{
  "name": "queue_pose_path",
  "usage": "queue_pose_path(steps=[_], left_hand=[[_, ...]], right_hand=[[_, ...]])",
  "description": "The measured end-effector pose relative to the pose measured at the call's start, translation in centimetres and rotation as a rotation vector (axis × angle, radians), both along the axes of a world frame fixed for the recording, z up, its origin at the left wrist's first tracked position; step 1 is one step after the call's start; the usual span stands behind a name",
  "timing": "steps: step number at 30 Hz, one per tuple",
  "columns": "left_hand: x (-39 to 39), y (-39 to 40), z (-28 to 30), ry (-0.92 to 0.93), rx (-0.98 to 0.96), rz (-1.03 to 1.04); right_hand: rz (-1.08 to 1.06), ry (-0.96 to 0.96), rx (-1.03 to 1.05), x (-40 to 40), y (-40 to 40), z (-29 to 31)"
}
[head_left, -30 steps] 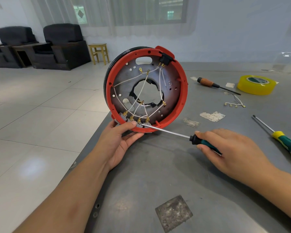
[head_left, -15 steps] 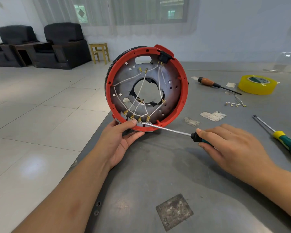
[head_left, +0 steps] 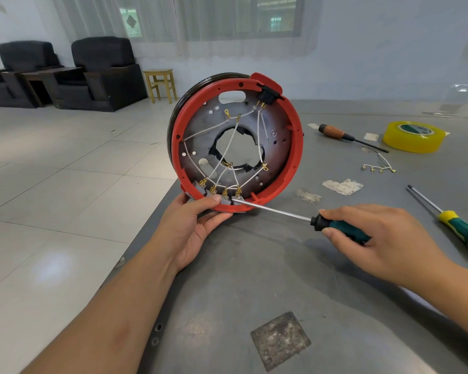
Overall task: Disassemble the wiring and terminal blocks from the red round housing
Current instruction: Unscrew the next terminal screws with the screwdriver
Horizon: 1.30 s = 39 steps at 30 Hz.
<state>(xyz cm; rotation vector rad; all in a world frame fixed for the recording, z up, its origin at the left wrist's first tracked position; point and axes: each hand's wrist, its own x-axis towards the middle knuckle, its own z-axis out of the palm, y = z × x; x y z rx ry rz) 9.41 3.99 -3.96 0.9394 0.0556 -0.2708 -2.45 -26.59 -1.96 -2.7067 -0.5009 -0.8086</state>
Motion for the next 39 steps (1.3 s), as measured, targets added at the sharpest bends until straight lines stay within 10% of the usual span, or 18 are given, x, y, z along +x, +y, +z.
queue_pose_path(steps=[39], left_hand=[[0.2,-0.4,-0.3,-0.014,-0.053,0.097]], right_hand=[[-0.054,-0.037,-0.117,-1.1,4.1,-0.9]])
